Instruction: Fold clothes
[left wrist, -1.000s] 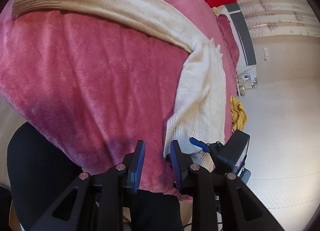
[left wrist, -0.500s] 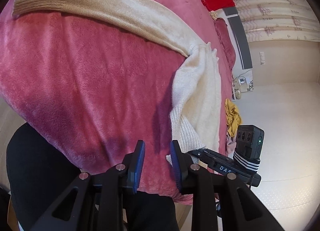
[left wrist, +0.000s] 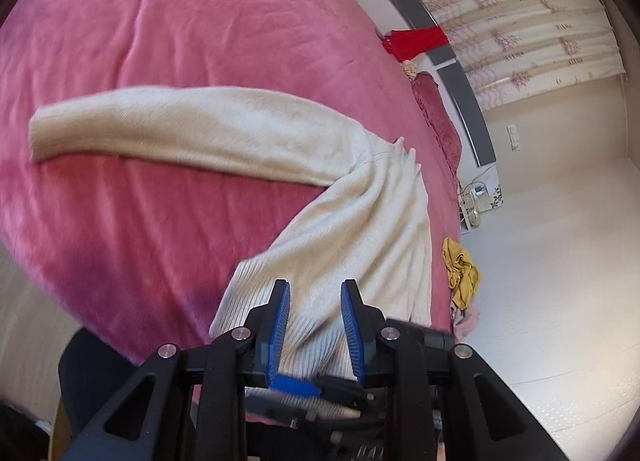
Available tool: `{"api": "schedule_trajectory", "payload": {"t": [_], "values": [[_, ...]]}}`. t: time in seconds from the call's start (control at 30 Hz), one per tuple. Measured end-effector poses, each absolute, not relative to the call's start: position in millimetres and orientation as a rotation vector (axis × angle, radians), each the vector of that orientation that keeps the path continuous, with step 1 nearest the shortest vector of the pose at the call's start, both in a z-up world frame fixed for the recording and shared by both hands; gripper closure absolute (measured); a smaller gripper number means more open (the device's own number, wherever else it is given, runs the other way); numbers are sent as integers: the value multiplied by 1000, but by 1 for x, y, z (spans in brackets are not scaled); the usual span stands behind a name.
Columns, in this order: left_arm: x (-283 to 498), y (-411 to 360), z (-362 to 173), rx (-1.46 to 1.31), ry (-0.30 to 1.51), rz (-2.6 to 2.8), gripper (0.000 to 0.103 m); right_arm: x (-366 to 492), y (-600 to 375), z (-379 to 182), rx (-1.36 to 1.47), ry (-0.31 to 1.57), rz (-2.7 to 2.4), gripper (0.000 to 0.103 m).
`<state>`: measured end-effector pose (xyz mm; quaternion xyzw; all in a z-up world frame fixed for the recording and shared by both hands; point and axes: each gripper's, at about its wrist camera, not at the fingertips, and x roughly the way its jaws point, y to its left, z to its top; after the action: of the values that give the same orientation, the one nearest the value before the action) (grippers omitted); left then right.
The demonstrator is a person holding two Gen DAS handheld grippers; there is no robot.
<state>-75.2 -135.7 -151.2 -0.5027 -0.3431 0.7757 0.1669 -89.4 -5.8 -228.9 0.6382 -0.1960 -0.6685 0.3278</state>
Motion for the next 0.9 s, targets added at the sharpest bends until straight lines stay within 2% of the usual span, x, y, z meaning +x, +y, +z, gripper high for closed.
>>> {"api": "schedule_trajectory", "payload": {"t": [0.13, 0.3, 0.33, 0.43, 0.53, 0.7, 0.9], "values": [[-119, -134, -138, -1420, -774, 2313, 77, -79, 16, -201, 1614, -451, -1829, 48], [-173, -132, -121, -1395, -511, 2426, 76, -92, 101, -166, 1561, -543, -2014, 45], [-184, -132, -119, -1382, -418, 2429, 71, -95, 114, -162, 1560, -557, -2044, 44], [-213, -131, -118, -1346, -98, 2392, 66, -102, 149, -153, 1558, -602, -2120, 42], [-242, -120, -129, -1368, 70, 2273, 61, -101, 170, -158, 1565, -652, -2167, 41], [-283, -94, -170, -1476, 155, 2083, 60, -93, 173, -178, 1616, -752, -2170, 41], [-310, -72, -195, -1497, 303, 2014, 60, -96, 178, -183, 1654, -735, -2173, 41]]}}
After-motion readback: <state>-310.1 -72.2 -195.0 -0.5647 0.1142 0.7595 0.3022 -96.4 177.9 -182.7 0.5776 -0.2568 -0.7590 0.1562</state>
